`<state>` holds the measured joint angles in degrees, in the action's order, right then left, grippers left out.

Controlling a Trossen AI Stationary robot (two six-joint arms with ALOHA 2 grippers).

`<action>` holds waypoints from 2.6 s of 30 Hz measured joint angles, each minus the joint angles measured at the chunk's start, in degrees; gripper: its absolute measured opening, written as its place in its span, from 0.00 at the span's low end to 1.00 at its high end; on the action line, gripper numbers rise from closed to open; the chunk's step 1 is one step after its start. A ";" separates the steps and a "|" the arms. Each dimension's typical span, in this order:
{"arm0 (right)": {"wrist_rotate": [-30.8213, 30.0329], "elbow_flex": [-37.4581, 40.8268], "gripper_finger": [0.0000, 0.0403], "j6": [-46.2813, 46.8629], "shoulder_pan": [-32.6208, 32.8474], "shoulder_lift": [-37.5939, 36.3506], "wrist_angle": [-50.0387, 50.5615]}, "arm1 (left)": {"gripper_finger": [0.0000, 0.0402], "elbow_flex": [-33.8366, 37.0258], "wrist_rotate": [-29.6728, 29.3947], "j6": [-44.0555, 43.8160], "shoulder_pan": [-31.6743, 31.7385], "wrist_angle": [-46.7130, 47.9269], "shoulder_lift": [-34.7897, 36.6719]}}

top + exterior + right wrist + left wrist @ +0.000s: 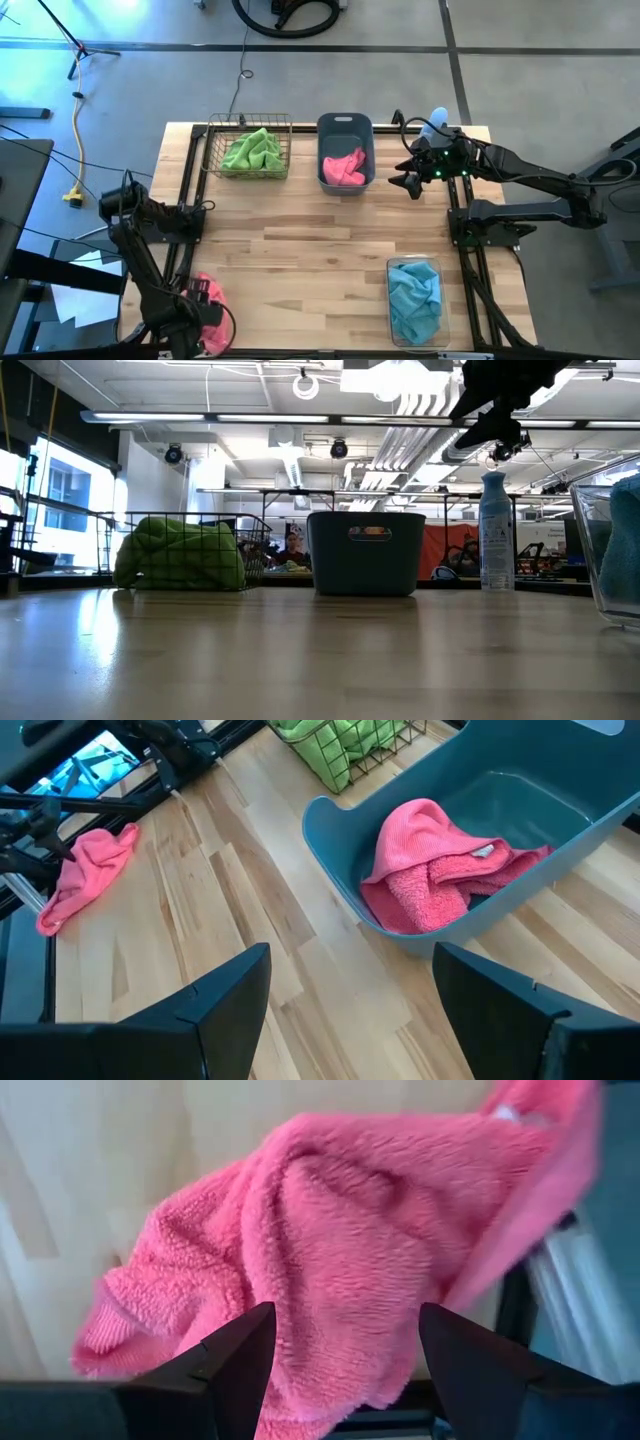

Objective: Sort microfiber towel by color & place in baskets
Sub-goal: Put the pink towel into the blue bin

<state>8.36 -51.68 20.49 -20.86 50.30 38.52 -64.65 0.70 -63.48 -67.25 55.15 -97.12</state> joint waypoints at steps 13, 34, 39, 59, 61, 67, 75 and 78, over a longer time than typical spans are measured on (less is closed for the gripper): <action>-0.29 0.00 0.68 1.49 0.00 0.00 0.00 | 0.58 7.07 0.71 -0.94 -0.04 -7.91 0.00; -1.62 0.00 0.68 1.53 0.02 0.00 0.02 | 0.03 10.46 0.21 -3.81 0.86 -10.46 0.10; -1.71 0.00 0.68 1.53 0.01 0.00 0.01 | 0.01 10.57 0.05 -3.98 1.27 -10.39 2.03; -1.40 0.00 0.68 1.99 0.00 0.00 0.01 | 0.00 4.91 -11.13 0.11 17.82 -9.66 36.63; -1.41 0.00 0.68 1.99 0.00 0.00 0.01 | 0.00 2.78 -16.38 3.79 20.96 -9.91 37.77; -2.34 0.00 0.68 1.99 -0.01 0.00 0.00 | 0.00 -3.18 -26.38 22.29 30.46 -16.02 37.76; -2.36 0.00 0.68 1.99 0.02 0.00 -0.06 | 0.00 -4.18 -35.87 44.29 39.87 -36.25 37.66; -2.37 0.00 0.68 1.98 0.02 0.00 -0.20 | 0.00 -4.21 -35.76 49.37 42.50 -42.80 36.79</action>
<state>5.99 -51.68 22.47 -20.84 50.30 38.33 -68.86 -35.07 -14.11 -24.75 12.35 -60.33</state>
